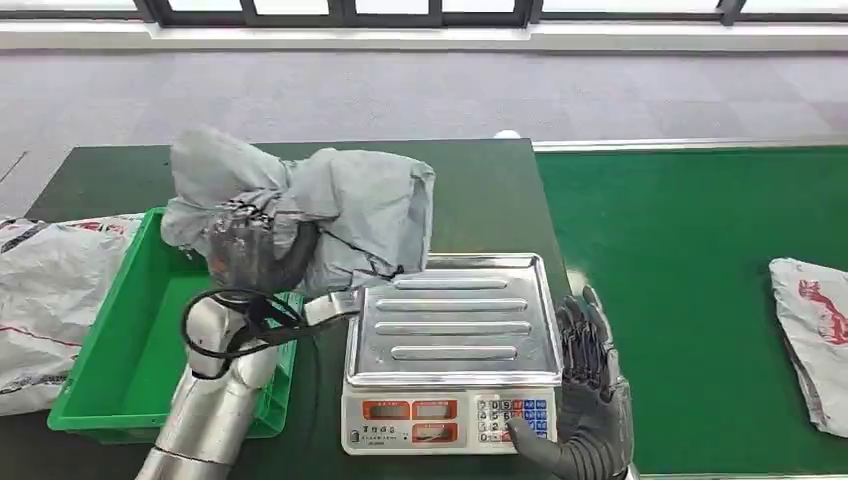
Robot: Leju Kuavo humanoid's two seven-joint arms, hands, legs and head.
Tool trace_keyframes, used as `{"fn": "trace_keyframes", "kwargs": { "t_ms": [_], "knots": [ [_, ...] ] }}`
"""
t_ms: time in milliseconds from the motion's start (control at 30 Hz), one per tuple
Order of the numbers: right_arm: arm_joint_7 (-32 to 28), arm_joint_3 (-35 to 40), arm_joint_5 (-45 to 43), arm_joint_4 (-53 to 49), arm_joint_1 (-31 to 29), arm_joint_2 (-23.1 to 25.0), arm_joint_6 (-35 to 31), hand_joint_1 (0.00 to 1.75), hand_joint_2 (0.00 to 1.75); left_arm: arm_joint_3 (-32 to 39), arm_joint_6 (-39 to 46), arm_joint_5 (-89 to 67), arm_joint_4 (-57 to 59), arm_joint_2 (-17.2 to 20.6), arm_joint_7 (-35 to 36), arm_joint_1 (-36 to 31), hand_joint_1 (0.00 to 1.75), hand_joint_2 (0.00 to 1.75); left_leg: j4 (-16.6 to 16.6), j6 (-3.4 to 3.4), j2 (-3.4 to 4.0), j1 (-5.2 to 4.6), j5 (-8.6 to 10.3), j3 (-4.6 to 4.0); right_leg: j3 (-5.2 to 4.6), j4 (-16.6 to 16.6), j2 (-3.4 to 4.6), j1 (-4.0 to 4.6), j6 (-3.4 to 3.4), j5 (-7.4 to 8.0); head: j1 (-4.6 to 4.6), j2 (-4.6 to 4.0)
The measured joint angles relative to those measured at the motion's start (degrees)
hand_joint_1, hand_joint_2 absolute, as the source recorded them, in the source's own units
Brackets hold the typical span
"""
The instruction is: Moved the parcel from conveyor to table for the left to box.
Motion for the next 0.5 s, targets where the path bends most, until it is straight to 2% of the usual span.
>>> {"fn": "trace_keyframes", "kwargs": {
  "t_ms": [167,267,333,433,500],
  "knots": [
    [0.0,0.0,-0.48,0.02,0.04,0.04,-0.46,0.0,1.75,10.1,-0.02,2.53,-4.49,-1.57,-2.5,-0.98,1.75,1.75,0.0,-0.03,-0.07,0.0,0.05,0.03,0.0,0.0,-0.05,-0.01,0.0,0.01,0.0,0.0],
    [0.02,0.0,-1.11,0.46,-0.92,0.07,-0.48,0.0,1.75,13.12,-0.02,0.83,-4.59,-1.72,-0.17,-3.77,1.75,1.75,0.01,-0.02,-0.08,0.0,0.08,0.01,0.0,0.01,-0.06,-0.01,0.0,0.05,0.0,0.0],
    [0.02,0.0,-0.87,0.63,-1.25,0.15,-0.37,0.0,1.75,14.09,-0.26,-0.88,-3.36,-1.44,4.44,-6.28,1.75,1.75,0.01,-0.02,-0.09,-0.01,0.08,0.02,0.0,0.01,-0.06,-0.03,0.0,0.08,0.0,0.0],
    [0.02,-0.02,0.63,0.59,-1.25,1.0,1.24,0.0,1.75,13.43,-4.12,-3.44,3.22,0.75,17.65,-9.96,1.75,1.75,0.02,0.0,-0.05,-0.01,0.11,0.08,0.0,0.01,-0.05,-0.03,-0.01,0.09,0.0,0.0],
    [0.0,-0.57,1.51,0.28,-0.68,1.68,2.61,0.0,1.75,13.02,-8.09,-2.51,9.2,2.31,21.45,-11.58,1.75,1.75,0.02,0.0,-0.04,-0.01,0.11,0.09,0.0,0.01,-0.02,-0.02,-0.01,0.09,0.0,0.0]
  ]
}}
